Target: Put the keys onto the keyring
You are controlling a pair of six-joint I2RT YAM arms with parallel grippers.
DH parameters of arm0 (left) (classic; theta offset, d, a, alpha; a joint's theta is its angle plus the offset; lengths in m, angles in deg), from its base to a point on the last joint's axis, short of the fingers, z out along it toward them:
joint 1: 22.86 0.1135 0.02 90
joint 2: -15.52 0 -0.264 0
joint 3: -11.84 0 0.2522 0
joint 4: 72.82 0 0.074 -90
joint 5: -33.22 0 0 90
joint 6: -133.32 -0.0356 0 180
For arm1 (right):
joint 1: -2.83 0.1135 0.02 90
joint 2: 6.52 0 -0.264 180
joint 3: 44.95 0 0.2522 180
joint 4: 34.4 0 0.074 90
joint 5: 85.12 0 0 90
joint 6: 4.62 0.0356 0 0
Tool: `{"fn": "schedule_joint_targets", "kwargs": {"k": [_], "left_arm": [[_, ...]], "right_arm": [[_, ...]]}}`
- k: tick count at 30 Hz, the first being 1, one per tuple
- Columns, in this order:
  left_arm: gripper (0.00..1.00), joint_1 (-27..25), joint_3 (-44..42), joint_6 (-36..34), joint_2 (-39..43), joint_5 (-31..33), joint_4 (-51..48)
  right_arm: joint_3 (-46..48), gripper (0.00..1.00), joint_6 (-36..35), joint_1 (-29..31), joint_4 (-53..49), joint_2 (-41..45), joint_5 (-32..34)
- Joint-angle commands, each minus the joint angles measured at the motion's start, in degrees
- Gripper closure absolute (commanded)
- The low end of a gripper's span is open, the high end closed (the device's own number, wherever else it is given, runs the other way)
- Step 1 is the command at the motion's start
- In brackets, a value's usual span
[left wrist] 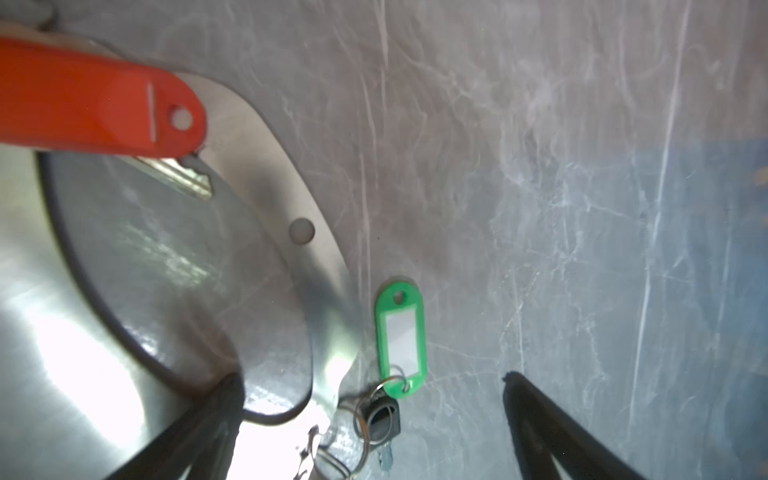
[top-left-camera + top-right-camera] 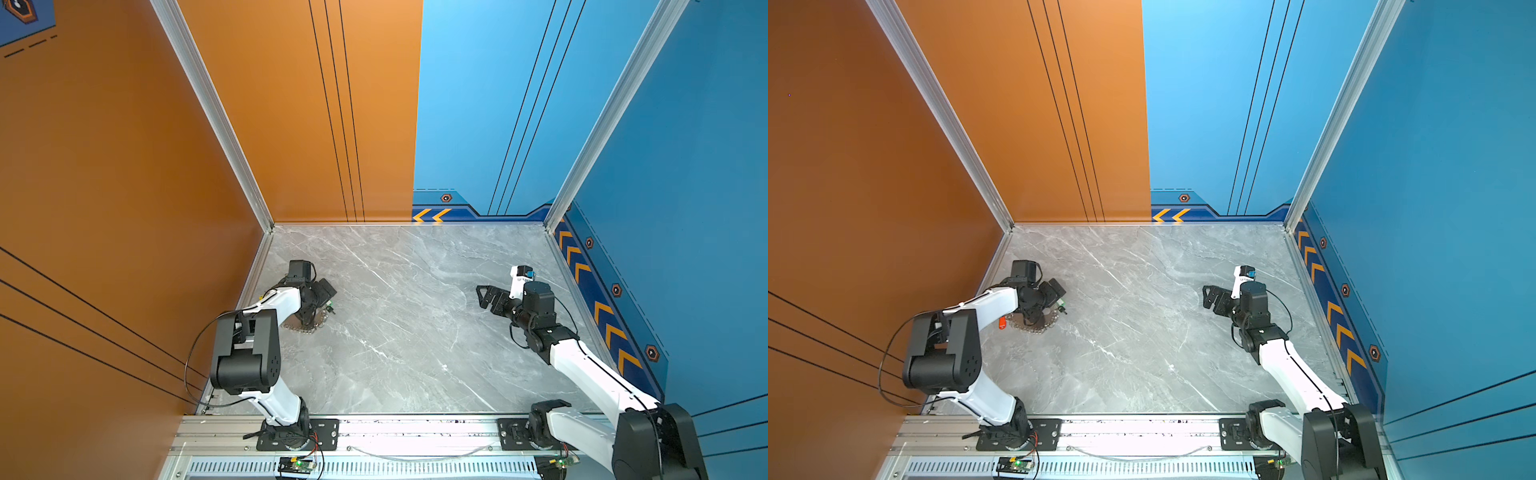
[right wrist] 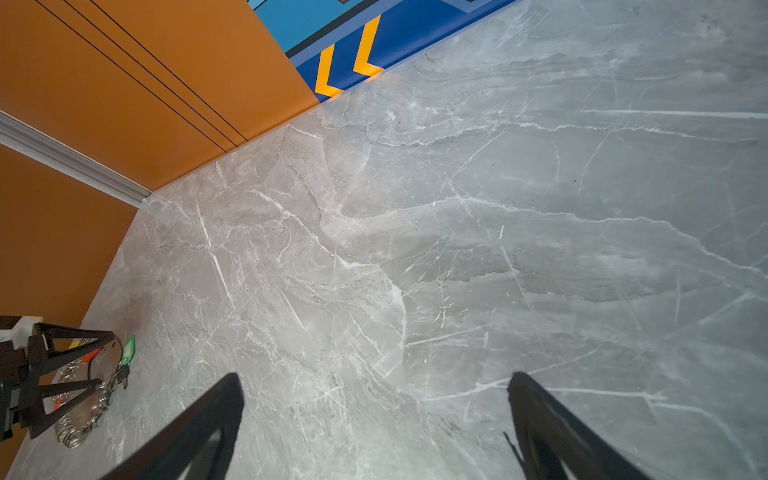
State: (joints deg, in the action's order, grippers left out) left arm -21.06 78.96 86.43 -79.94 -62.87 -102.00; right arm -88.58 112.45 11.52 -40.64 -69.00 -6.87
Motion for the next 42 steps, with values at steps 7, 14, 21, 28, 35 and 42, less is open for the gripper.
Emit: {"fn": "schedule_joint_targets", "kwargs": {"k": [7, 14, 21, 28, 35, 42], "left_arm": [[0.02, -11.5, 5.29, 1.31, -9.05, -1.32, -6.16], [0.02, -31.02, 12.76, 6.25, -15.38, -2.56, -7.58], [0.02, -48.48, 28.28, 7.82, -23.44, -5.43, -11.63], [0.02, -53.63, 35.38, 5.93, -23.36, -2.82, -15.95], [0.02, -47.99, 32.14, 4.21, -16.05, 0.7, -16.98], [0.01, -37.47, 37.07, -2.01, -15.84, -0.43, -19.84]], "right_arm": [[-3.09, 0.0, -1.36, 0.56, -3.86, -0.21, 3.25], [-3.47, 0.0, -1.84, 0.63, -5.96, 1.03, 5.41], [-4.23, 0.0, -2.54, 0.45, -10.68, 3.98, 9.82], [-4.32, 0.0, -1.26, -1.21, -14.92, 9.43, 13.87], [-5.81, 0.0, -0.61, -1.35, -16.74, 11.06, 13.16], [-6.28, 0.0, 0.43, -0.9, -16.14, 9.95, 11.86]]}}
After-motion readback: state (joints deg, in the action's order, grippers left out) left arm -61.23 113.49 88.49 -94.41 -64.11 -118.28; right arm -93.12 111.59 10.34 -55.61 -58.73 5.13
